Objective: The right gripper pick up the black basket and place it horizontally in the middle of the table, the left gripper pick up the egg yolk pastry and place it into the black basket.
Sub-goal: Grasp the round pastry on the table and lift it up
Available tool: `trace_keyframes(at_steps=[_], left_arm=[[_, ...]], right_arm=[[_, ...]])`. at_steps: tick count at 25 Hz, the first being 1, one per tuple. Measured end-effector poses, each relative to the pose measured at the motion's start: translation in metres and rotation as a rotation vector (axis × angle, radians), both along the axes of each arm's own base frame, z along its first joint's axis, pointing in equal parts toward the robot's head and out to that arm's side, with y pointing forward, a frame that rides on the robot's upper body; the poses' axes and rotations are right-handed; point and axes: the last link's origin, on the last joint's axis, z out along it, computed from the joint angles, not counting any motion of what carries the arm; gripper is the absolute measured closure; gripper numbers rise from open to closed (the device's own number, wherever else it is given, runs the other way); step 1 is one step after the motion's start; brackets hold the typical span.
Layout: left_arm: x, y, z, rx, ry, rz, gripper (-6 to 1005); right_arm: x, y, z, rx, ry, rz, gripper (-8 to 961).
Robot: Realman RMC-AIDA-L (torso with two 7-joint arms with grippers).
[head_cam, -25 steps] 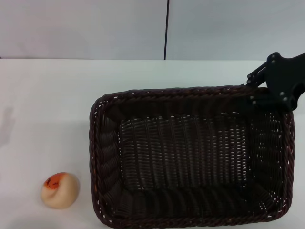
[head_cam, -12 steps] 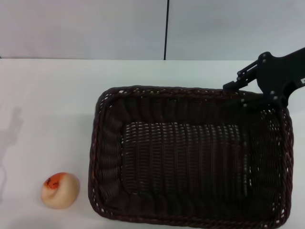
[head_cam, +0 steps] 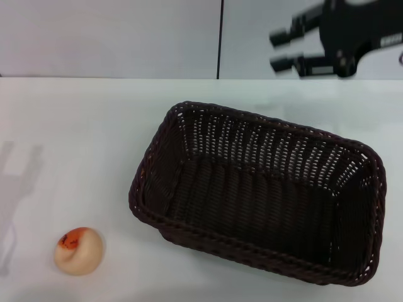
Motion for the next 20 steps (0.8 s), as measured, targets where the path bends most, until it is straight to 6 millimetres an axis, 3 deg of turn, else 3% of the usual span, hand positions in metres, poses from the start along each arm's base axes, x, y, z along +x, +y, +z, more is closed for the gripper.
trace_keyframes(at_steps=[3, 4, 6, 7, 8, 9, 10, 12, 14, 15, 16, 17, 18, 19, 20], left_arm=[[0.000, -0.001, -0.001, -0.019, 0.012, -0.005, 196], [-0.001, -0.002, -0.002, -0.035, 0.027, -0.008, 196], [-0.002, -0.003, -0.002, -0.049, 0.039, -0.011, 197], [-0.003, -0.005, -0.004, -0.105, 0.090, -0.036, 197], [-0.003, -0.005, -0.004, -0.105, 0.090, -0.036, 197], [-0.003, -0.006, -0.005, -0.151, 0.135, -0.058, 197], [-0.004, -0.006, -0.006, -0.185, 0.170, -0.078, 197], [-0.004, -0.006, -0.006, -0.194, 0.178, -0.083, 197], [-0.003, -0.008, -0.008, -0.285, 0.265, -0.138, 197], [-0.004, -0.009, -0.009, -0.325, 0.303, -0.160, 198], [-0.004, -0.009, -0.009, -0.325, 0.303, -0.160, 198], [-0.004, -0.010, -0.010, -0.352, 0.336, -0.175, 198], [-0.004, -0.010, -0.010, -0.352, 0.336, -0.175, 198], [-0.005, -0.015, -0.016, -0.378, 0.429, -0.200, 198], [-0.005, -0.017, -0.018, -0.378, 0.457, -0.204, 198]], right_arm=[[0.003, -0.003, 0.006, 0.035, 0.099, 0.001, 593], [0.013, -0.009, 0.012, 0.083, 0.211, -0.032, 593], [0.021, -0.013, 0.015, 0.113, 0.273, -0.062, 594], [0.040, -0.022, 0.021, 0.178, 0.390, -0.123, 594], [0.040, -0.022, 0.021, 0.178, 0.390, -0.123, 594], [0.065, -0.035, 0.029, 0.261, 0.518, -0.192, 594], [0.065, -0.035, 0.029, 0.261, 0.518, -0.192, 594], [0.092, -0.049, 0.035, 0.333, 0.637, -0.270, 594], [0.136, -0.070, 0.040, 0.462, 0.825, -0.419, 594], [0.136, -0.070, 0.040, 0.462, 0.825, -0.419, 594], [0.149, -0.077, 0.040, 0.501, 0.872, -0.460, 594], [0.174, -0.092, 0.037, 0.580, 0.940, -0.544, 594], [0.174, -0.092, 0.037, 0.580, 0.940, -0.544, 594], [0.193, -0.105, 0.036, 0.653, 0.984, -0.613, 594], [0.193, -0.105, 0.036, 0.653, 0.984, -0.613, 594]])
